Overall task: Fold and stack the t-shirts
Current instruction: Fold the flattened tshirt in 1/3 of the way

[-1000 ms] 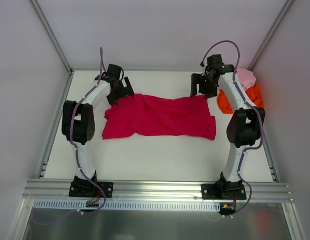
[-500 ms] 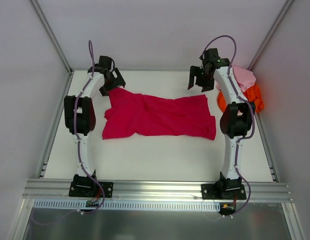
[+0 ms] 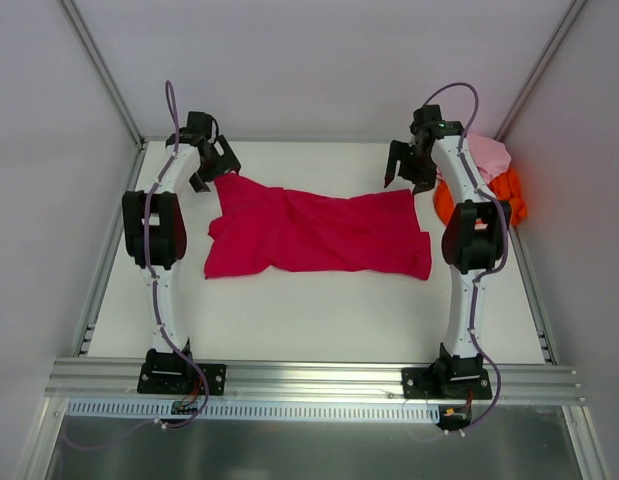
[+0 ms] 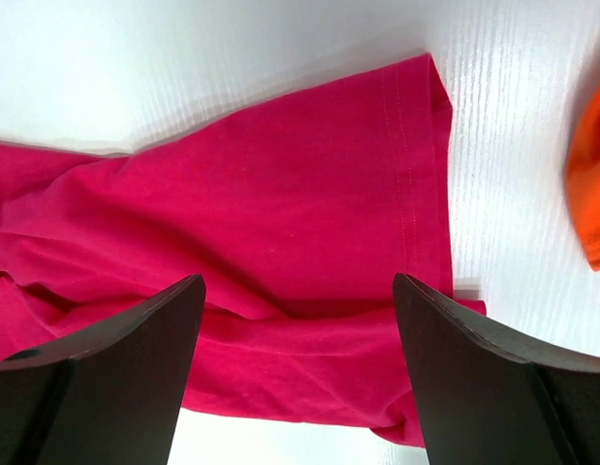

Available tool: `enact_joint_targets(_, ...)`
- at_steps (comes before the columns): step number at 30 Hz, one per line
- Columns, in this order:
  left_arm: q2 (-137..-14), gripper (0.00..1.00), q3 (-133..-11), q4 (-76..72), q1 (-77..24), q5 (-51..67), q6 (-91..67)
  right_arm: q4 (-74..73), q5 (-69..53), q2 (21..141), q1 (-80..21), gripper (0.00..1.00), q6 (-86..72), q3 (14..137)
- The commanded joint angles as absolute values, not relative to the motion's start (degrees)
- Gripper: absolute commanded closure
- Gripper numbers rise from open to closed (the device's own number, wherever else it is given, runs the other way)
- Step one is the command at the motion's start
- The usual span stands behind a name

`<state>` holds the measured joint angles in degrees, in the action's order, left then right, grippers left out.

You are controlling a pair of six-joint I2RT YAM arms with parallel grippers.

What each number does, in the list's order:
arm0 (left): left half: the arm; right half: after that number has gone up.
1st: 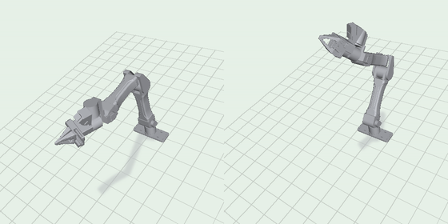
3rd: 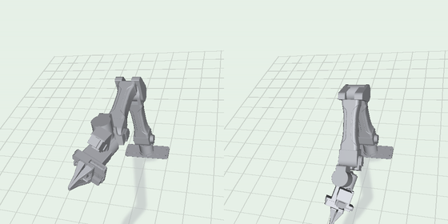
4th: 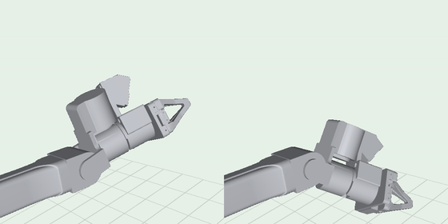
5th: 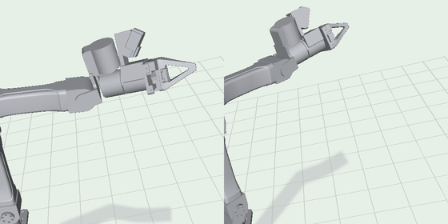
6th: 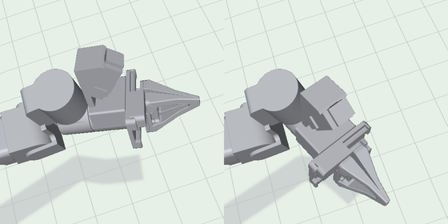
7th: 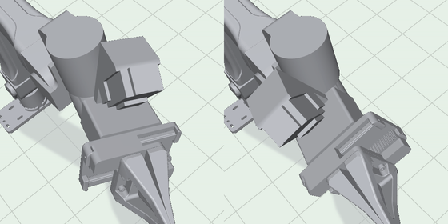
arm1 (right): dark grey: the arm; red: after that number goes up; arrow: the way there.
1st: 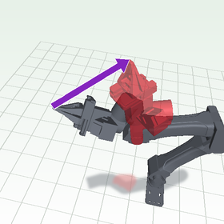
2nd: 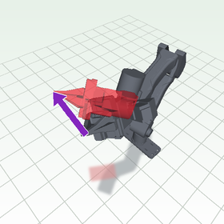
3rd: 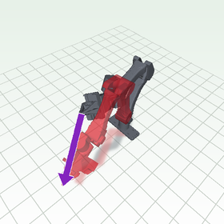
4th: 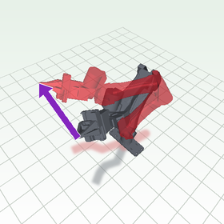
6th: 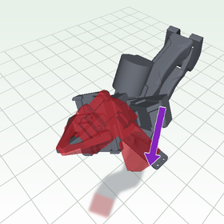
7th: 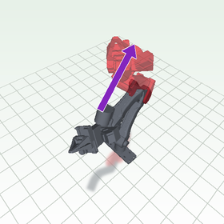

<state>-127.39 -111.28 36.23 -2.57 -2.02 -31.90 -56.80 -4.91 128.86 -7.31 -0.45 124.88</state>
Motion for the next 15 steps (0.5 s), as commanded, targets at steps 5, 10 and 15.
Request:
enact_joint_targets(5,-130.78,0.01,-111.97,33.58,-2.2,-1.32,-29.71,-54.76,-6.68,125.95,-7.47,0.17,-0.44,120.07)
enact_joint_targets(10,-133.5,0.01,-113.29,31.47,-1.58,2.43,-29.71,-52.74,-7.99,123.93,-7.56,0.17,-0.44,115.58)
enact_joint_targets(15,-132.63,0.01,-113.64,25.42,-0.53,9.31,-31.64,-50.01,-8.79,121.12,-7.56,0.17,1.67,111.44)
